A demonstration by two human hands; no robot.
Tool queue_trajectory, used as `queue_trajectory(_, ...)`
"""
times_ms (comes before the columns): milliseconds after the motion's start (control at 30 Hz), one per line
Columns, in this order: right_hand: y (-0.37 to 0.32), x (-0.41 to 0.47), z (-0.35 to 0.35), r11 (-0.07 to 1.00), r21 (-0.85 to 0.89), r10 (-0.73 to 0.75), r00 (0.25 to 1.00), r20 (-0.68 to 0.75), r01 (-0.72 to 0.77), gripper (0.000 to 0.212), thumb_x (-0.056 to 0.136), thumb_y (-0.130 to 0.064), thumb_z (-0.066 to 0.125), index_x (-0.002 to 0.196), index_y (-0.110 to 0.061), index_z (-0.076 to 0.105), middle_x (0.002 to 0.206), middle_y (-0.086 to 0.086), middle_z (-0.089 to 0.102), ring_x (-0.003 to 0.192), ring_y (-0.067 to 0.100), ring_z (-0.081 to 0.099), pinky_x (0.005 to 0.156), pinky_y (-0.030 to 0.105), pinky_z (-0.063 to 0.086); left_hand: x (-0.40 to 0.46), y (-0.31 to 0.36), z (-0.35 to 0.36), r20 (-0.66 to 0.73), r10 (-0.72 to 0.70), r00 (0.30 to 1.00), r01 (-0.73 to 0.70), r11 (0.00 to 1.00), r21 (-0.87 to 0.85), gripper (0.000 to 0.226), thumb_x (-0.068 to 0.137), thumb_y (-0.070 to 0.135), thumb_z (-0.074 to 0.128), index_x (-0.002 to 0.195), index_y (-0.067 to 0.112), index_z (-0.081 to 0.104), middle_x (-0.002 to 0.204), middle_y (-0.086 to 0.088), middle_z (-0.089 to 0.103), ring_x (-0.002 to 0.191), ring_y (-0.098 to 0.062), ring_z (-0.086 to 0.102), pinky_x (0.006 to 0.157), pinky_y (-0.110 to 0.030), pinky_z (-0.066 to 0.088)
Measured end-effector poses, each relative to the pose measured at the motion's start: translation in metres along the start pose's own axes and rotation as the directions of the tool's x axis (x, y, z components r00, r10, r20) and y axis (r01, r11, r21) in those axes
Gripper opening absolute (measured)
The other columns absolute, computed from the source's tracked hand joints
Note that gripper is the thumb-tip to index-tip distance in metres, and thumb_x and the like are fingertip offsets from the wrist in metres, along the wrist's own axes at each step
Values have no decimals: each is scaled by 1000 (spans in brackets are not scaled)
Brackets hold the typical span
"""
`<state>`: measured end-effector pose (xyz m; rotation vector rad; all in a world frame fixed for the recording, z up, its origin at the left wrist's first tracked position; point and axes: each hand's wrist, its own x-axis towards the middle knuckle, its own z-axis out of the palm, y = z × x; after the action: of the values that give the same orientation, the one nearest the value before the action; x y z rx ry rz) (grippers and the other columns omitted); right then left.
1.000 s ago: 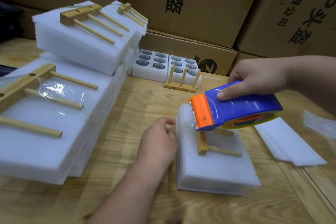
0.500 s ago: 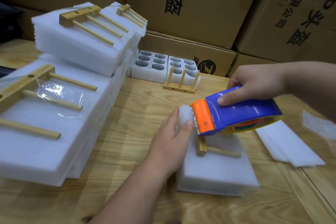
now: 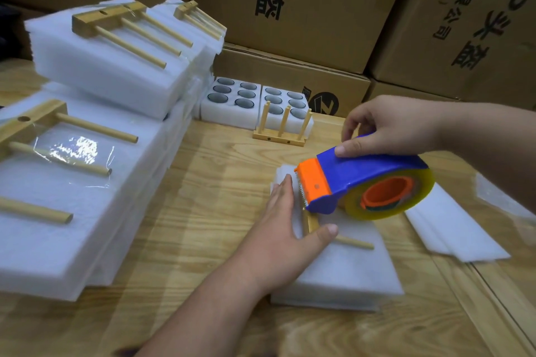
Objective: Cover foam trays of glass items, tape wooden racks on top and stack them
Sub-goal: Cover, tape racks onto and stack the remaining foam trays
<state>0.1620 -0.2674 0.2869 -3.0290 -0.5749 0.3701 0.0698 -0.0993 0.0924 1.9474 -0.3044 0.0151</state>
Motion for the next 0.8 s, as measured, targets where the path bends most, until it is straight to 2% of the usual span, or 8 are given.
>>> queue_trajectory(67,-2,-5,-3,997,-15,-71,996,-46,70,67,60,-93,49,102,-43,65,89,-18,69,78,2,67,64,22,51,3,2,-3,-28,36,999,-37,998,-46,94,80,66,67,153,56,9,159,40,7,147,15,5,118,-11,11)
queue_trajectory(133,-1,-13,-2,991,-35,-125,990,62,127,78,51,-96,60,113,-49,58,101,-24,64,87,-2,64,73,23,54,11,3,-8,-28,-22,999,19,994,-109,113,67,70,68,159,43,10,164,25,19,151,4,15,124,-30,22)
queue_trajectory(233,0,-19,4,954,-251,-106,969,223,162,93,56,-68,85,133,-60,33,120,-29,48,103,4,55,83,26,54,22,5,-10,40,-69,997,76,974,-216,131,59,68,75,159,43,-6,168,17,12,152,2,11,125,-38,22)
queue_trajectory(300,1,-19,6,918,-339,-142,969,202,205,87,73,-44,83,138,-58,27,128,-21,48,107,9,55,86,31,56,24,4,-8,55,-44,998,56,967,-250,131,63,59,80,157,46,-10,168,16,11,152,2,11,125,-37,21)
queue_trajectory(400,2,-23,2,888,-371,-208,957,201,271,86,76,-38,75,138,-64,21,124,-21,46,102,10,57,83,32,56,26,-1,-8,49,-27,998,38,970,-238,129,66,50,82,158,44,-9,167,18,15,151,3,15,124,-33,22)
queue_trajectory(567,14,-28,11,765,-552,-296,942,158,333,94,81,-62,69,139,-74,-5,115,-23,34,99,7,51,82,32,52,29,-5,-7,44,1,999,10,967,-255,82,69,46,83,140,46,43,150,5,47,151,-23,29,117,-53,34)
queue_trajectory(667,31,-33,17,821,-451,-357,931,74,350,98,80,-50,77,139,-75,3,123,-25,33,108,7,50,86,31,52,32,-10,-9,67,56,996,-43,982,-183,85,67,56,82,143,44,45,157,15,36,156,-13,8,125,-48,21)
queue_trajectory(800,57,-37,32,933,-104,-356,927,-116,345,104,71,-22,86,136,-71,23,131,-22,38,116,10,54,91,29,51,34,-12,-12,87,46,995,-37,994,-100,99,60,72,75,148,42,41,163,23,22,151,2,-15,127,-38,5)
